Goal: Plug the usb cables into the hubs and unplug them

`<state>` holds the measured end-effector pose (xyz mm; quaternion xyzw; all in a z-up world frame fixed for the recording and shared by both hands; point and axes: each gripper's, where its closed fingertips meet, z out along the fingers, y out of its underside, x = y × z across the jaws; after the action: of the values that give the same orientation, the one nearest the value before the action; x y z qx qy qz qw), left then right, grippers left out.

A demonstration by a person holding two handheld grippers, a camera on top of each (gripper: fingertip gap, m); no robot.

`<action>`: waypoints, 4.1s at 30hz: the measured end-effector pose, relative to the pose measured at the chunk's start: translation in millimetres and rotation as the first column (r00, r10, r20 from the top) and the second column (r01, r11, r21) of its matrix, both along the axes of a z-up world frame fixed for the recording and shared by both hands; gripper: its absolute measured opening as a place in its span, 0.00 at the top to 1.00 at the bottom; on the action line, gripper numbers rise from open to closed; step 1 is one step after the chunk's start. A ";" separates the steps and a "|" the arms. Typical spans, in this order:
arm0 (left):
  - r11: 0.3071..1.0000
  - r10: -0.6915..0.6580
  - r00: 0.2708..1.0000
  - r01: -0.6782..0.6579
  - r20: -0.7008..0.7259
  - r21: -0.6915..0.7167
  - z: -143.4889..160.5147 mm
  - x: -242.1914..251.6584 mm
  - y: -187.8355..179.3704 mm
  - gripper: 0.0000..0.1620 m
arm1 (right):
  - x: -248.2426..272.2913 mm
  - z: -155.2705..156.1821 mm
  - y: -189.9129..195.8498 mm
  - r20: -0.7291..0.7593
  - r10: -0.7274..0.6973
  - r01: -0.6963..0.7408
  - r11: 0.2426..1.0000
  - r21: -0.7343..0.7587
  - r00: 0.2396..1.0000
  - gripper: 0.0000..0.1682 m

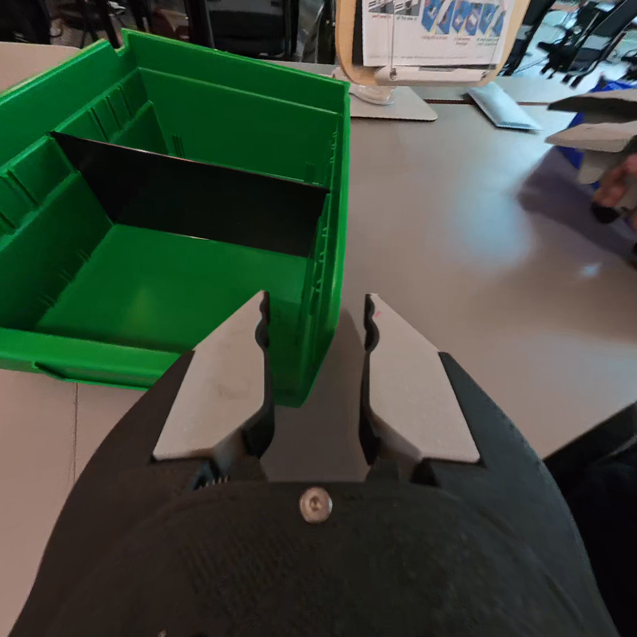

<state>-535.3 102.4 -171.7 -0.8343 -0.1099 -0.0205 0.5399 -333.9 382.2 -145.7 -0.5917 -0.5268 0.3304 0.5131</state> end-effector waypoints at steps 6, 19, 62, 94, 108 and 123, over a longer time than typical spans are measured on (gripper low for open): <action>0.977 0.016 0.951 -0.081 -0.308 -0.199 -25.9 -14.2 13.4 0.89 | -1.5 -7.4 -3.3 0.054 -0.004 0.003 1.000 0.026 0.999 0.57; 0.983 0.068 0.912 -0.131 -0.405 -0.132 18.4 -8.2 2.2 0.98 | 33.4 25.1 -0.6 -0.112 -0.136 0.151 0.979 0.137 0.984 0.52; 0.976 0.178 0.831 -0.079 -0.528 0.204 127.7 13.7 -3.9 0.98 | 27.4 -35.8 -125.0 0.224 -0.258 0.259 0.966 0.024 0.940 0.86; 0.909 -0.158 0.708 0.376 -0.688 0.179 171.7 198.8 31.2 0.98 | 173.5 1.7 -105.8 0.189 0.002 0.033 0.983 -0.183 0.982 0.71; 0.710 -0.679 0.620 0.692 -0.394 -0.135 -2.1 425.7 159.1 0.96 | 301.8 -35.2 -82.2 0.141 -0.245 0.270 0.939 -0.212 0.959 0.63; 0.800 -0.597 0.740 0.576 -0.310 -0.167 27.7 335.4 135.6 0.64 | 246.4 10.7 -129.6 0.137 -0.065 0.083 0.988 -0.130 0.988 0.54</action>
<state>-199.8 238.1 -144.0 -0.8321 0.2546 -0.0386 0.4912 -87.5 252.5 -135.1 -0.6650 -0.5137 0.3057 0.4477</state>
